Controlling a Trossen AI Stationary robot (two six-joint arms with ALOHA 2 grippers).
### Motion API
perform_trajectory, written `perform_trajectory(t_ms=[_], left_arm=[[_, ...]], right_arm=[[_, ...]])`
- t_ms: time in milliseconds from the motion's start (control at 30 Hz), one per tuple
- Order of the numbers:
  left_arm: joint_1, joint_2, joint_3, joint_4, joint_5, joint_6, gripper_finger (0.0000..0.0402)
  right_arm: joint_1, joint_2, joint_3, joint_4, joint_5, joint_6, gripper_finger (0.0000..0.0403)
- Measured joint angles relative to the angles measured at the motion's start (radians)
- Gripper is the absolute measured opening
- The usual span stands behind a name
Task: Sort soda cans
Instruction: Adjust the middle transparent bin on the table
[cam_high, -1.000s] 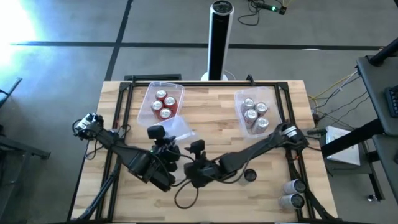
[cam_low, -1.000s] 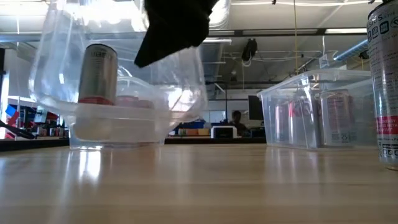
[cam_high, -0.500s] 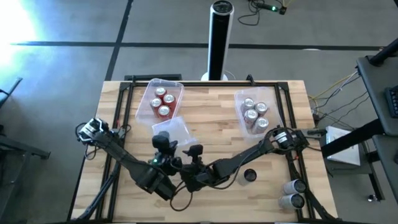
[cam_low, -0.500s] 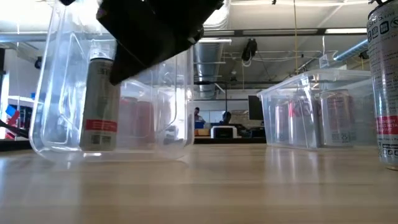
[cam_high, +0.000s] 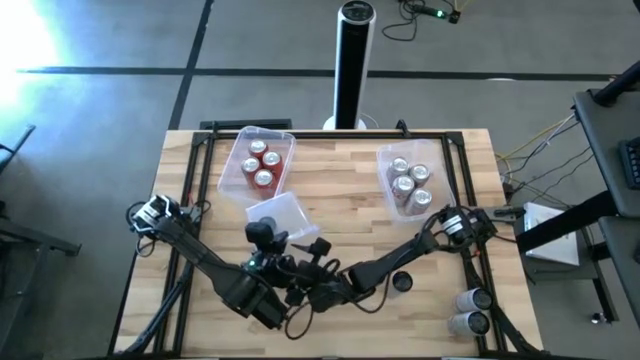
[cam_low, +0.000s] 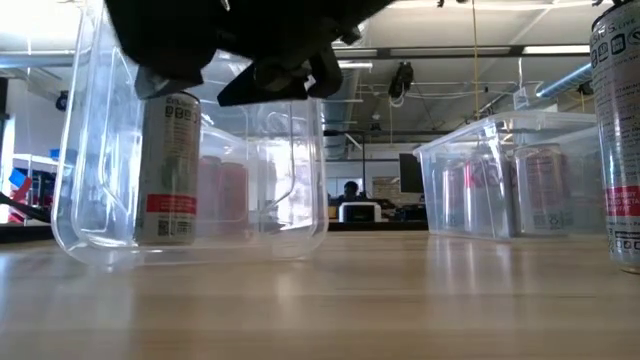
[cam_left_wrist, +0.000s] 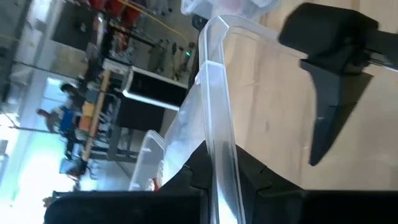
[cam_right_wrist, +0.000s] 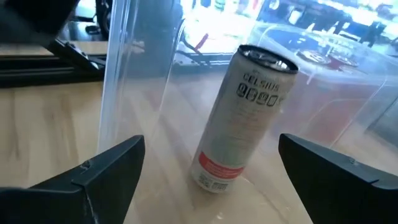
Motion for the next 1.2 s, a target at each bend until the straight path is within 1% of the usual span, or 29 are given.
perform_trajectory(t_ms=[133, 233, 367, 433, 600, 633, 700, 800, 867, 967, 1033, 1100, 1200], left_arm=[[-0.011, 0.016, -0.006, -0.006, -0.067, -0.003, 0.0009], [-0.008, 0.023, -0.003, -0.006, -0.082, -0.002, 0.0009], [-0.014, 0.043, 0.044, -0.009, -0.088, 0.003, 0.0009], [-0.020, 0.056, 0.075, -0.009, -0.096, 0.008, 0.0009], [-0.021, 0.077, 0.121, -0.013, -0.136, 0.042, 0.0009], [-0.021, 0.084, 0.129, -0.012, -0.150, 0.043, 0.0009], [-0.025, 0.096, 0.145, -0.007, -0.215, 0.043, 0.0009], [-0.032, 0.104, 0.166, -0.008, -0.229, 0.072, 0.0009], [-0.029, 0.104, 0.170, -0.009, -0.227, 0.077, 0.0009], [-0.028, 0.102, 0.169, -0.005, -0.211, 0.062, 0.0009], [-0.026, 0.099, 0.167, -0.004, -0.185, 0.051, 0.0009], [-0.023, 0.098, 0.158, -0.001, -0.169, 0.038, 0.0009], [-0.017, 0.098, 0.140, 0.013, -0.134, 0.015, 0.0009]], right_arm=[[0.016, 0.032, -0.005, 0.052, 0.067, -0.011, 0.0366], [0.018, 0.048, -0.005, 0.087, 0.083, 0.033, 0.0366], [0.019, 0.067, -0.003, 0.117, 0.117, 0.095, 0.0366], [0.021, 0.081, -0.003, 0.133, 0.152, 0.089, 0.0366], [0.022, 0.099, -0.005, 0.217, 0.201, 0.051, 0.0366], [0.022, 0.099, -0.005, 0.218, 0.209, 0.049, 0.0366], [0.021, 0.101, -0.006, 0.230, 0.186, 0.075, 0.0366], [0.021, 0.102, -0.007, 0.230, 0.189, 0.080, 0.0366], [0.023, 0.102, -0.007, 0.229, 0.212, 0.078, 0.0366], [0.023, 0.102, -0.007, 0.201, 0.263, 0.056, 0.0365], [0.023, 0.099, -0.007, 0.155, 0.260, 0.087, 0.0365], [0.025, 0.090, -0.007, 0.078, 0.255, 0.154, 0.0366], [0.037, 0.070, -0.007, -0.079, 0.237, 0.312, 0.0366]])
